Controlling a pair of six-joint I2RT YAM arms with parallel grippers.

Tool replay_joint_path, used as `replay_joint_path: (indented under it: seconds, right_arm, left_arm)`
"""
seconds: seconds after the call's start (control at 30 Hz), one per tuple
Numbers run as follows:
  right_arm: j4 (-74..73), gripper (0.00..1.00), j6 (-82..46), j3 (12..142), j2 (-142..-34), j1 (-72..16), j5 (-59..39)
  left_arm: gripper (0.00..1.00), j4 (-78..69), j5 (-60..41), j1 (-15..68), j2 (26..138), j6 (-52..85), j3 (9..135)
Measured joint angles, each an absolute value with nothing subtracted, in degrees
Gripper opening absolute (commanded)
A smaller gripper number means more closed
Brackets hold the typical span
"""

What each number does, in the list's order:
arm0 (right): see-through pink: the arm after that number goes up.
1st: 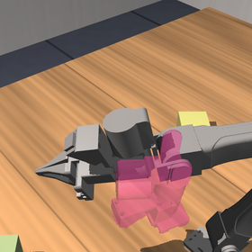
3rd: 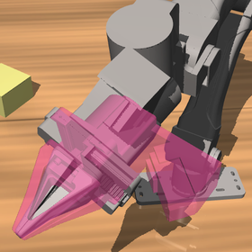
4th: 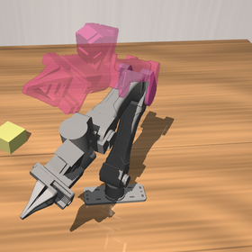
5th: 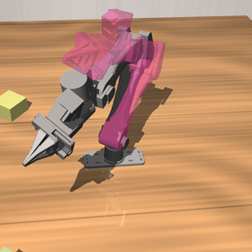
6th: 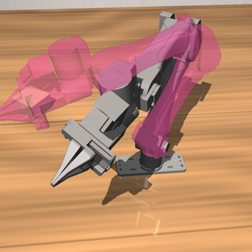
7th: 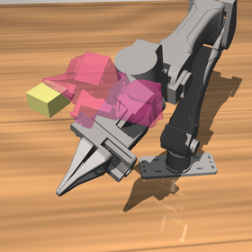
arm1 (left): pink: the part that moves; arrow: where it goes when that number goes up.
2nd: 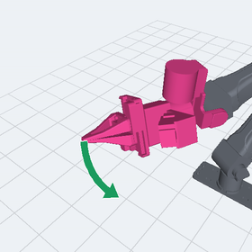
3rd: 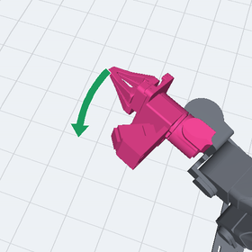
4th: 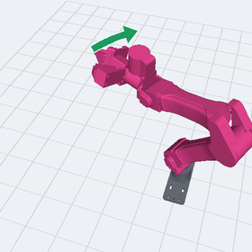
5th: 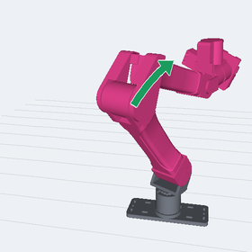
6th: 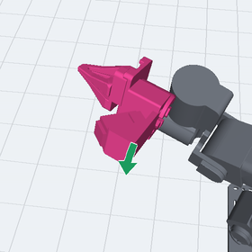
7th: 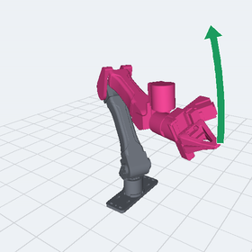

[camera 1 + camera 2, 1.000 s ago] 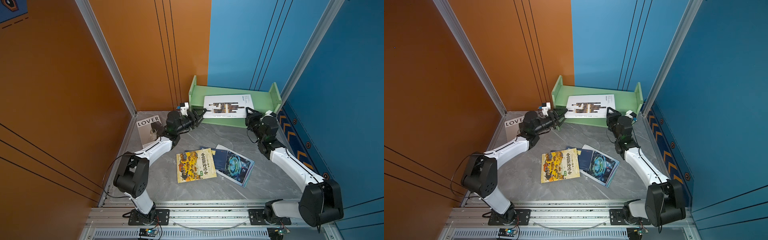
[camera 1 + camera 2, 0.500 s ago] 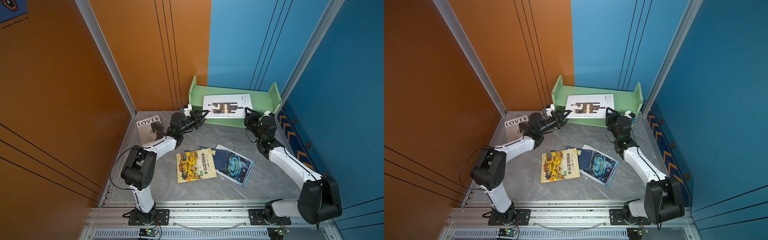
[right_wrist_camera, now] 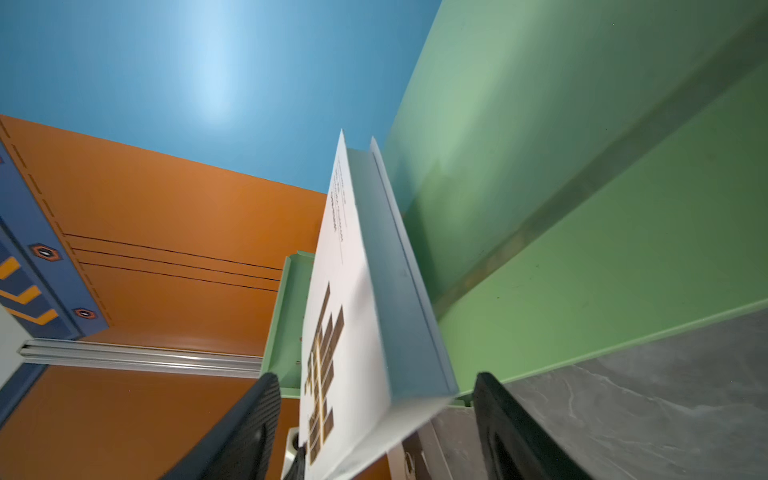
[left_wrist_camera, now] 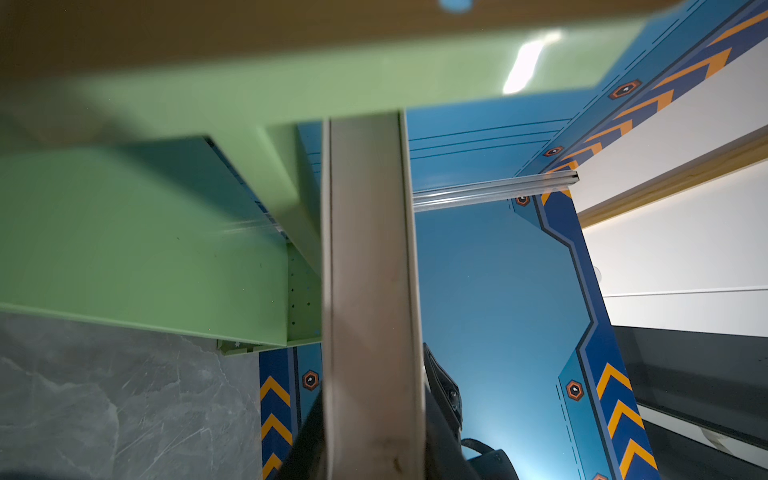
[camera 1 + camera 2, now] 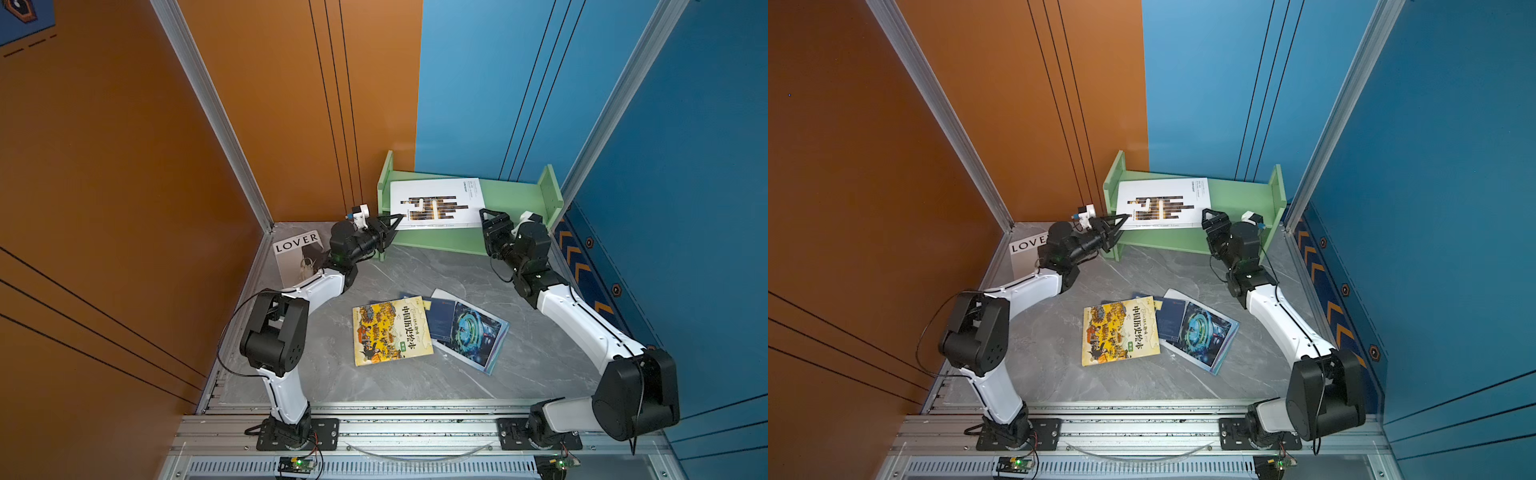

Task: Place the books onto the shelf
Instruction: 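Push the white book onto the upper shelf with both grippers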

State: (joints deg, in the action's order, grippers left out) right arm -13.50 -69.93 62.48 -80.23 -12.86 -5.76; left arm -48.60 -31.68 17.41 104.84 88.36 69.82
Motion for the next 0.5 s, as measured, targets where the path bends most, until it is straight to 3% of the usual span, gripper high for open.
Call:
replay_joint_path:
  seconds: [0.5]
  right_arm:
    - [-3.9,0.83,-47.2,74.1,-86.0,-11.9,-6.2]
  left_arm:
    - [0.23,-41.7,-34.2,14.7,108.5,89.2,79.2]
